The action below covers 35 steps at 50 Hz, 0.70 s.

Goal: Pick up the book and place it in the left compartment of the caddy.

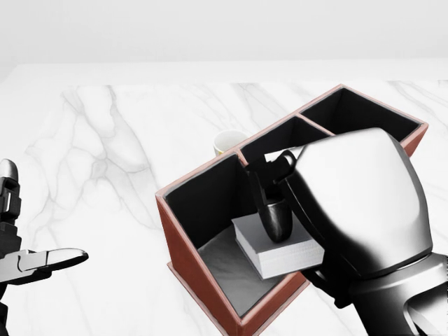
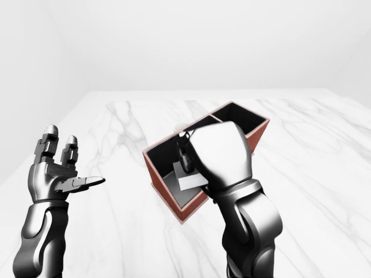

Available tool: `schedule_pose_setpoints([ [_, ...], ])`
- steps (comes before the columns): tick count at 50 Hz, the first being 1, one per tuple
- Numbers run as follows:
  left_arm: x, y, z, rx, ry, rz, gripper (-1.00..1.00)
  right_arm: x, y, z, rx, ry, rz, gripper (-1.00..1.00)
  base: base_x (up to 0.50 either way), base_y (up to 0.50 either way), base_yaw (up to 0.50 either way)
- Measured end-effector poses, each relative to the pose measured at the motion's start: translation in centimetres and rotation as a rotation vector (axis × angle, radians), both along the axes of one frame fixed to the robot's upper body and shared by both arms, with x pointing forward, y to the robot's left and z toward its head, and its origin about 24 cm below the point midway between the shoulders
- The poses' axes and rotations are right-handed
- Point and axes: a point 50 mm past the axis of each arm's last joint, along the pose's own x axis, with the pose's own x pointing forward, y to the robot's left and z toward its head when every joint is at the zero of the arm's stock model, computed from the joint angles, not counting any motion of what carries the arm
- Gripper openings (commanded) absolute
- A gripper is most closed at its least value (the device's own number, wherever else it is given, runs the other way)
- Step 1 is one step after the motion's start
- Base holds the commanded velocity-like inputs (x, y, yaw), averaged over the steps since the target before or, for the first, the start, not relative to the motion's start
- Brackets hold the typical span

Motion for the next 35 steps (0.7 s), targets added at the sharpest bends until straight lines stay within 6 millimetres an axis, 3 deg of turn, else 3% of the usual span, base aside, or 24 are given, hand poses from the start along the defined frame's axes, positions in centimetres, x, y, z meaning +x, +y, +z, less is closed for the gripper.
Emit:
schedule_pose_setpoints([
  [35,0.0,0.1,0.0,-0.002,0.000,0.003,1.00,1.3,0.4,-2.5,0.067,0.156,-0.022,-1.00,0.00,0.00,0.00],
])
